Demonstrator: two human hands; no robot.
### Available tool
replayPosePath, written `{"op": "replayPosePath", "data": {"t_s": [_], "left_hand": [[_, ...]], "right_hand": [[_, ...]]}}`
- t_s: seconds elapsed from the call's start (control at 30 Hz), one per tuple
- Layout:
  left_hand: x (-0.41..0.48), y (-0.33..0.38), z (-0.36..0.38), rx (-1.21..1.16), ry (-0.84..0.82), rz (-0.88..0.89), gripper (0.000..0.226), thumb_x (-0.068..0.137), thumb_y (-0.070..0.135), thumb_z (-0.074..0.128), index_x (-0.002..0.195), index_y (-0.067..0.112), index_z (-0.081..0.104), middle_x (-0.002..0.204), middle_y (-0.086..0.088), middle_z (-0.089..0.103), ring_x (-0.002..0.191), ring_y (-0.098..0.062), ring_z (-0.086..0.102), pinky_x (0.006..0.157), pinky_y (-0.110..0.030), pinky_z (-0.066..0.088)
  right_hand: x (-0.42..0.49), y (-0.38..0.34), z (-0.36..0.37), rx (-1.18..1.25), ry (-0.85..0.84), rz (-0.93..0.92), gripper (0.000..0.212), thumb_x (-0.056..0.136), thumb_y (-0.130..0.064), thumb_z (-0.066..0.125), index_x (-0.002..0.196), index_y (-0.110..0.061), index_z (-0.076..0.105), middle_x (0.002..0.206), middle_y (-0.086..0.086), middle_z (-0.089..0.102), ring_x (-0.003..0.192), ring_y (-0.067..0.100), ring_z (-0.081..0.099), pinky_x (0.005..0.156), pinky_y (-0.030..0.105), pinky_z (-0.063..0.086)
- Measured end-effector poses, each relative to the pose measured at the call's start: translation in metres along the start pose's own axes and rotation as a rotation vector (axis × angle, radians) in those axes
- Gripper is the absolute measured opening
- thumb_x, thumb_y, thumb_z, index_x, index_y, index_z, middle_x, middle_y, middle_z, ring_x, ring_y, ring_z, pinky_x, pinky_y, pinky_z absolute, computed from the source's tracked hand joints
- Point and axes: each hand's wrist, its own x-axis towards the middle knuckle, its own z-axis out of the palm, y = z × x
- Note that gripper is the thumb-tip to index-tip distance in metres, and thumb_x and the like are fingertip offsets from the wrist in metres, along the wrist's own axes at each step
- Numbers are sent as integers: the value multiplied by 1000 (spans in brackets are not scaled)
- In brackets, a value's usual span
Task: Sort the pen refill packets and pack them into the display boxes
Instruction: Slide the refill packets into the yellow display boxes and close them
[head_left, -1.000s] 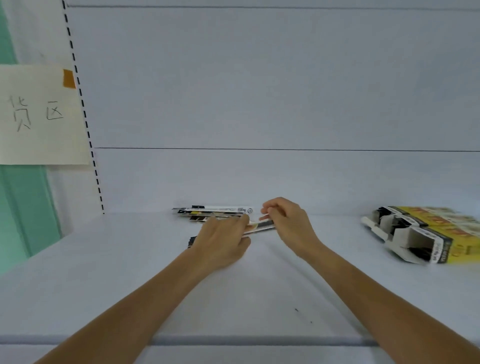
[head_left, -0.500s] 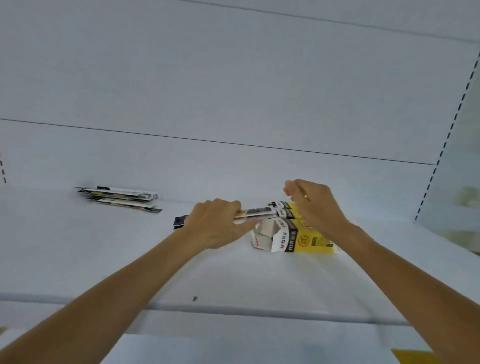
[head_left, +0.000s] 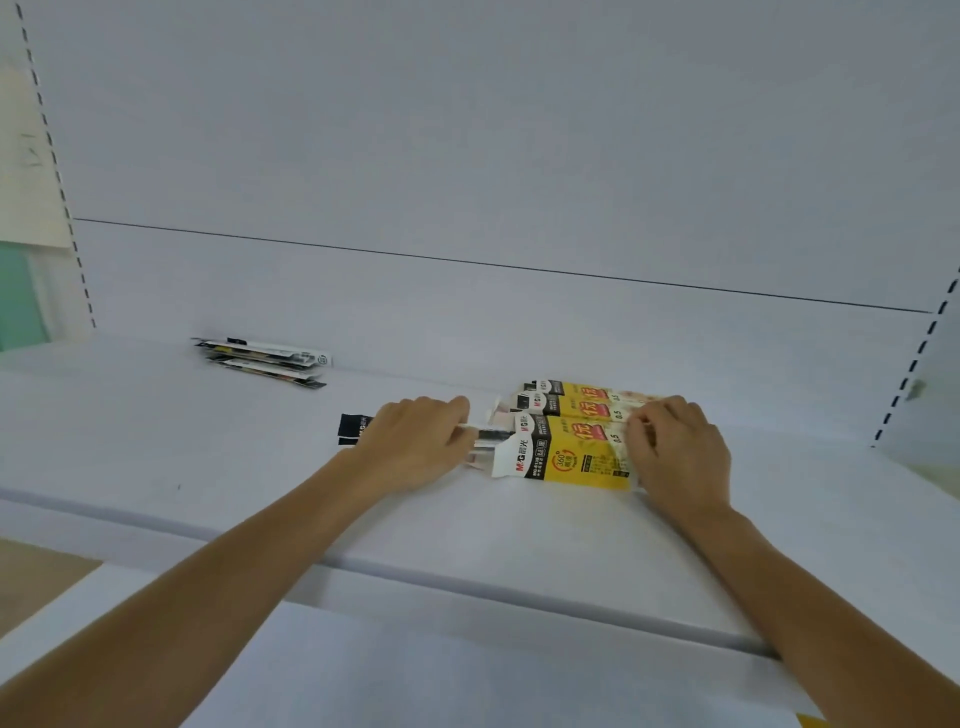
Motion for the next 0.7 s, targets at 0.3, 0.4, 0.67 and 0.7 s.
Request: {"op": "replayPosePath", "data": {"t_s": [0.3, 0.4, 0.67, 0.7], "left_hand": [[26, 16, 9, -585, 271, 5, 25, 88, 3, 44, 104, 3, 63, 126, -7, 44, 115, -19, 45, 90, -18, 29], [23, -8, -19, -488, 415, -185, 21, 89, 15, 46, 104, 12, 61, 118, -5, 51, 113, -22, 46, 94, -26, 33], [12, -32, -8, -434, -155, -282, 21, 88, 27, 57, 104, 16, 64, 110, -6, 64, 91, -15, 52, 63, -14, 38], [14, -25, -4, -457, -111, -230, 20, 88, 23, 58, 105, 16, 65, 109, -5, 65, 90, -13, 53, 60, -11, 36]], "right_hand": [[1, 7, 5, 11, 29, -36, 36, 81, -26, 33, 81, -9, 65, 88, 5, 63, 83, 24, 53, 67, 30, 35], [3, 7, 7, -15, 45, -46, 39, 83, -28, 31, 80, -9, 65, 85, 5, 63, 79, 24, 53, 64, 29, 33], [4, 5, 9, -25, 52, -43, 54, 79, -37, 18, 79, -8, 64, 84, 5, 61, 78, 25, 52, 65, 30, 34], [4, 5, 9, -24, 53, -40, 54, 79, -38, 17, 79, -8, 63, 84, 5, 61, 78, 24, 51, 65, 30, 34]]}}
